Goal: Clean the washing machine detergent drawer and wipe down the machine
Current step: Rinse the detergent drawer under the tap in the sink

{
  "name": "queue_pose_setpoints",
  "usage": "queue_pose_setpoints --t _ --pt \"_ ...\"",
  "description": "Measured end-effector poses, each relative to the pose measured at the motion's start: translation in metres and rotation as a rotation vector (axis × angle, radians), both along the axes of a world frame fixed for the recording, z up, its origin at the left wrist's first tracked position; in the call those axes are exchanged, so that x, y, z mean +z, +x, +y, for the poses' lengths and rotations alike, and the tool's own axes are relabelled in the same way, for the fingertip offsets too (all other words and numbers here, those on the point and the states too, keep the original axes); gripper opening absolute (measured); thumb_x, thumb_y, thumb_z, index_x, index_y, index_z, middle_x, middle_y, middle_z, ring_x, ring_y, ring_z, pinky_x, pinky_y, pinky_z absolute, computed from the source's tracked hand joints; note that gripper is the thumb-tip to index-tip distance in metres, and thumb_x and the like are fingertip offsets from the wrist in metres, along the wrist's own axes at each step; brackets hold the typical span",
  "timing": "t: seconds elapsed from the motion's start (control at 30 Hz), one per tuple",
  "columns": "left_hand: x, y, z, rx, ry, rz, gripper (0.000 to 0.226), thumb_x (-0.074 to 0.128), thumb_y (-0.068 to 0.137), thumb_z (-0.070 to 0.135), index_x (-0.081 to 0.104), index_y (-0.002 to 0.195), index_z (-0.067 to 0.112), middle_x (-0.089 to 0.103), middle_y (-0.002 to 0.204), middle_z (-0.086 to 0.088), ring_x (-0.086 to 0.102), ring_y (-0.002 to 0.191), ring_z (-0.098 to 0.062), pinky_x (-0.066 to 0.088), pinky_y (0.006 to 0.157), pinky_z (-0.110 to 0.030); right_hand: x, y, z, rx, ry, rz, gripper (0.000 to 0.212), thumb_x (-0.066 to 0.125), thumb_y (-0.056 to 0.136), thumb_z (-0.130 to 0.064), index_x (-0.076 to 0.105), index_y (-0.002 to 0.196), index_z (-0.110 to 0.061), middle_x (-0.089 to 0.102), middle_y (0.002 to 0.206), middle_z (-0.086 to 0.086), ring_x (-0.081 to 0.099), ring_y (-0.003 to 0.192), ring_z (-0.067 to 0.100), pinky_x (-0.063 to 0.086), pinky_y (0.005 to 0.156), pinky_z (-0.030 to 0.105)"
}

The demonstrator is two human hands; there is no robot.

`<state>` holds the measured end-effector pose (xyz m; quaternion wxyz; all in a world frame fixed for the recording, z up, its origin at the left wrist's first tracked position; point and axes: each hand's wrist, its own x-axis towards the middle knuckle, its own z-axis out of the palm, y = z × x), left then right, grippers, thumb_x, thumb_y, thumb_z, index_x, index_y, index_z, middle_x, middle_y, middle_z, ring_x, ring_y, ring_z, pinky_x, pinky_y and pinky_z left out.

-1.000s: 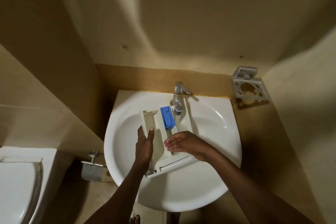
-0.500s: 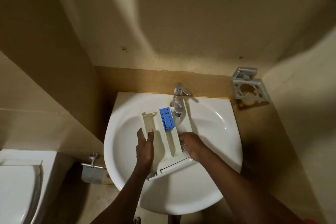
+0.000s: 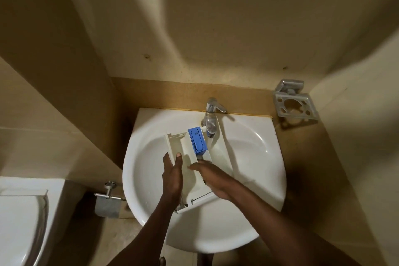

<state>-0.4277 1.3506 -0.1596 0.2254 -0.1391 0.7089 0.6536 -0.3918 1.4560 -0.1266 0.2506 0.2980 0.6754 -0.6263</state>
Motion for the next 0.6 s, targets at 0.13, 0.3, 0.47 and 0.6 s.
queue_pose_setpoints --t 0.13,0.3,0.47,0.6 --pt "0.006 0.000 0.002 -0.012 -0.020 0.064 0.041 0.037 0.103 0.042 0.037 0.141 0.025 0.057 0.119 0.005 0.059 0.093 -0.009 0.046 0.087 -0.034 0.000 0.015 -0.007 0.182 0.400 0.201 0.058 0.035 0.097 -0.056 0.029 0.147 -0.027 0.039 0.145 0.001 0.043 0.132 0.021 0.033 0.104 0.035" --pt "0.006 0.005 0.004 -0.007 -0.036 0.049 0.040 0.037 0.103 0.044 0.040 0.138 0.027 0.059 0.124 0.003 0.059 0.100 -0.017 0.047 0.093 -0.037 0.001 0.018 0.007 0.537 0.649 0.092 0.078 0.023 0.091 -0.071 0.048 0.132 -0.009 0.054 0.129 0.012 0.053 0.118 0.029 0.041 0.091 0.038" --pt "0.007 0.002 0.002 -0.020 -0.071 0.040 0.041 0.036 0.103 0.042 0.038 0.141 0.026 0.055 0.117 0.005 0.056 0.098 -0.021 0.043 0.086 -0.033 0.003 -0.002 0.007 -0.127 0.136 0.191 0.023 0.045 0.086 -0.031 0.065 0.094 -0.024 0.061 0.080 -0.002 0.052 0.061 0.011 0.030 0.054 0.025" --pt "0.009 0.000 0.000 -0.042 -0.119 0.043 0.044 0.036 0.103 0.044 0.035 0.142 0.025 0.057 0.118 0.001 0.060 0.099 -0.025 0.049 0.088 -0.038 -0.012 0.008 0.012 0.355 0.587 0.293 0.046 0.040 0.086 -0.003 0.055 0.126 -0.020 0.062 0.110 0.003 0.060 0.090 0.018 0.046 0.072 0.026"
